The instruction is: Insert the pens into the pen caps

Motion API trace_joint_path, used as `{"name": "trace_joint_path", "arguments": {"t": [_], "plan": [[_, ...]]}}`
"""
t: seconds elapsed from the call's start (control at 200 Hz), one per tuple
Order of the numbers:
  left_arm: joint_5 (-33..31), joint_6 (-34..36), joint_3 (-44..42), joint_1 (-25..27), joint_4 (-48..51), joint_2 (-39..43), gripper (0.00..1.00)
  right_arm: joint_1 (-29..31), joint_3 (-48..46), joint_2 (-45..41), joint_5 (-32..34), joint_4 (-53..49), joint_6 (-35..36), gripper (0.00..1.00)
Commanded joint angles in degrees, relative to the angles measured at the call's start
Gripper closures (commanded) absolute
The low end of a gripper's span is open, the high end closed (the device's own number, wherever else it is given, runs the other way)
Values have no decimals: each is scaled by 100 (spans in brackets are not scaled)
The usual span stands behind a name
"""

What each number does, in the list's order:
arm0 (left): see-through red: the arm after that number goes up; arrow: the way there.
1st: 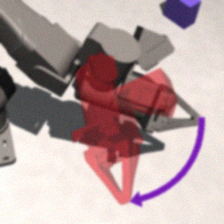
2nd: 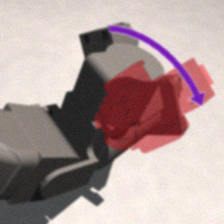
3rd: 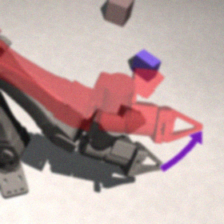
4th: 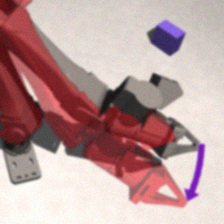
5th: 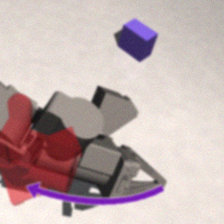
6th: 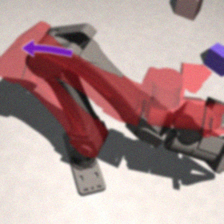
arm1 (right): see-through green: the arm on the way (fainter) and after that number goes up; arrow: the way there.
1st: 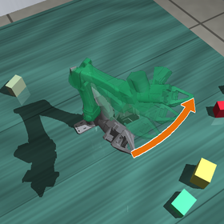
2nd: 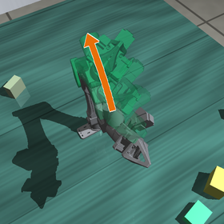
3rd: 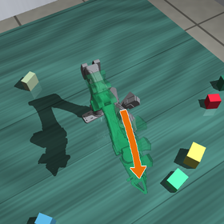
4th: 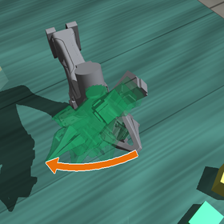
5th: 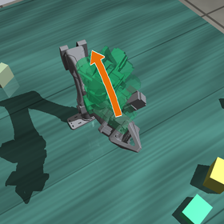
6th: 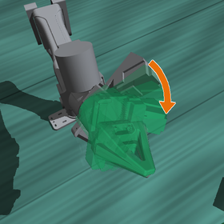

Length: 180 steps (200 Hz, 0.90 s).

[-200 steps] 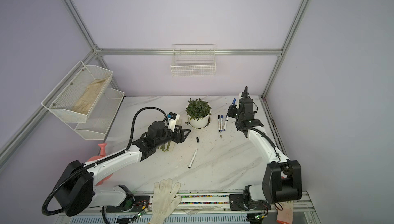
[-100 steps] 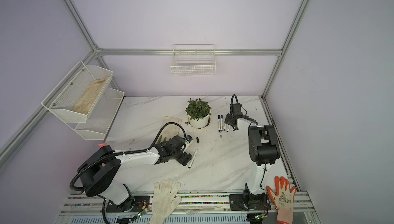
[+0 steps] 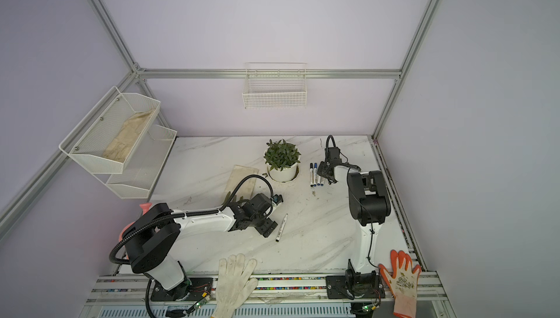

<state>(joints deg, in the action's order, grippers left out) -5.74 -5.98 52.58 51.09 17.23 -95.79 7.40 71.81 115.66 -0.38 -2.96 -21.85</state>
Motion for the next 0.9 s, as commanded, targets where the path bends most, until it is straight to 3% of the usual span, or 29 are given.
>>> {"name": "trace_joint_path", "arguments": {"t": [0.0,0.26,0.44,0.645,0.775,0.895], "plan": [[-175,183,628,23,38,-44,12,-10,-178,-359,-98,106,-276,69],[-609,-109,707,-19,-31,-32,11,225,-1129,-1898,345,-57,-495,61],[-751,-848,616,-273,-328,136,10,1772,-1967,-2942,545,-696,188,60],[-1356,-1791,460,-795,-300,321,10,3244,-2739,-3678,-621,-1383,293,55],[-1307,-2071,446,-1129,-190,359,9,3600,-2860,-3737,-1247,-1712,401,52],[-1328,-2040,490,-1172,-122,400,9,3665,-2712,-3191,-1295,-1917,426,52]]}}
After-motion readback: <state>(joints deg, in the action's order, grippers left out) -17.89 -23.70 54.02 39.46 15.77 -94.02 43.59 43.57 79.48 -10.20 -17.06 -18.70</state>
